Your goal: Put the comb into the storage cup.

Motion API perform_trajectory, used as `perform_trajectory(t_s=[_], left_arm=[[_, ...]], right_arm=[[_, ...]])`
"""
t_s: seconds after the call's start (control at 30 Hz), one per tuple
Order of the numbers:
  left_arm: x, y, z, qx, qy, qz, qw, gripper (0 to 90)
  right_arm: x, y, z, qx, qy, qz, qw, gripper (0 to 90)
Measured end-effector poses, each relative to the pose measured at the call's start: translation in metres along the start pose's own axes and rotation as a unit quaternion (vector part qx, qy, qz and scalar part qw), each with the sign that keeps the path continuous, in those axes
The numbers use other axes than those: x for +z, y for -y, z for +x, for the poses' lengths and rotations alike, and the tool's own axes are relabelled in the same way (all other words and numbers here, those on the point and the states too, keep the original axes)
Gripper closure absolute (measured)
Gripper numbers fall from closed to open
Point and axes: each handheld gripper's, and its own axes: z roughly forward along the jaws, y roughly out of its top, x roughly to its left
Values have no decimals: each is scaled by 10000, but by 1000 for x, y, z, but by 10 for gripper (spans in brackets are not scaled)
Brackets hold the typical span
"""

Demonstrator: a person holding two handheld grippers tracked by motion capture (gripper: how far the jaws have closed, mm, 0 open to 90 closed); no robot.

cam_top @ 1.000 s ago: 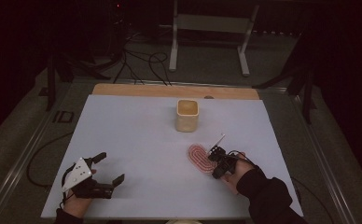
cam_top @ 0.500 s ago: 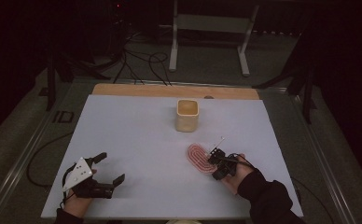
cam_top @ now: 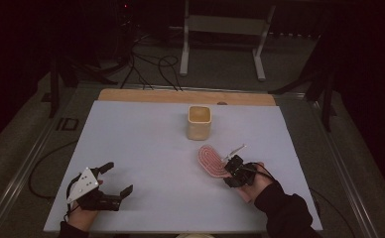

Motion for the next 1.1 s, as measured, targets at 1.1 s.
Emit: perform_trajectory(t_s=[1.1], left_arm=[[2,1,0,-25,0,46,10000,1]], right_arm=[[-11,16,2,-6,-395,-2096,9770,705]])
